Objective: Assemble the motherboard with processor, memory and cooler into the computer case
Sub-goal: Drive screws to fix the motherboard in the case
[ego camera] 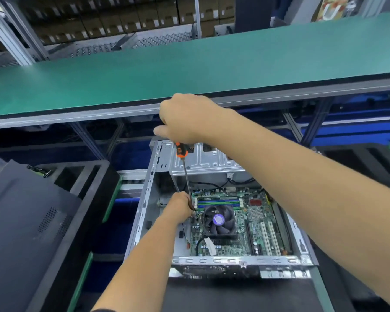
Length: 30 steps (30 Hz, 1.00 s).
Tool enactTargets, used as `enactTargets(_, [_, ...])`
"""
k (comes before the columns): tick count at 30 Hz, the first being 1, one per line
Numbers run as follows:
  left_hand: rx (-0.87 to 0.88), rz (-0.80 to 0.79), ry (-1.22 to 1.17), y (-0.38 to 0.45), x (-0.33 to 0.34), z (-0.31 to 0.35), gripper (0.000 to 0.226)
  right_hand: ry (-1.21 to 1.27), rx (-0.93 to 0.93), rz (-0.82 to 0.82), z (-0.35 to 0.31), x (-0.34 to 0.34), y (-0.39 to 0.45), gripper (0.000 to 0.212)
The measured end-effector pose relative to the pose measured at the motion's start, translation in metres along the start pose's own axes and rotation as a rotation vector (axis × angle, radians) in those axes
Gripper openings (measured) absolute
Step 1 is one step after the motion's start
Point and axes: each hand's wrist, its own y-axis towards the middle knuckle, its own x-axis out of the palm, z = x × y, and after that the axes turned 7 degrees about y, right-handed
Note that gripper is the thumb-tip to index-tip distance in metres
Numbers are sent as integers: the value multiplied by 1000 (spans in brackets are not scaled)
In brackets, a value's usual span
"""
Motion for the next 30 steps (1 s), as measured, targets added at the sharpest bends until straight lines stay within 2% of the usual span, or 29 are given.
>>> enactTargets(2, [53, 37, 20, 0, 3, -2, 30, 40, 12, -82, 3, -1, 2, 36])
enactTargets(5, [116, 106, 16, -1, 9, -8, 33, 198, 9, -241, 6, -7, 4, 14])
enactTargets(10, [132, 124, 1, -5, 7, -9, 39, 175, -81, -133, 5, -4, -1, 8])
enactTargets(15, [121, 83, -82, -6, 5, -7, 30, 52, -65, -53, 5, 0, 0, 36])
enactTargets(18, [127, 80, -111, -8, 4, -8, 35, 13, -7, -20, 6, -1, -2, 43])
enactTargets(20, [146, 89, -92, -10, 4, -9, 36, 44, 0, -91, 8, -4, -2, 35])
enactTargets(22, [151, 88, -73, -12, 3, -7, 28, 183, 8, -245, 10, -9, -2, 12])
enactTargets(24, [143, 76, -55, -12, 2, -6, 29, 244, 3, -313, 11, -13, -4, 19])
enactTargets(26, [147, 69, -70, -13, 1, -5, 28, 173, -46, -240, 12, -12, -2, 7])
enactTargets(27, [139, 66, -96, -13, 1, -5, 29, 112, -58, -178, 11, -10, -1, 8])
enactTargets(30, [83, 47, -179, -14, 0, -5, 37, -18, 32, -49, 13, -3, 0, 35])
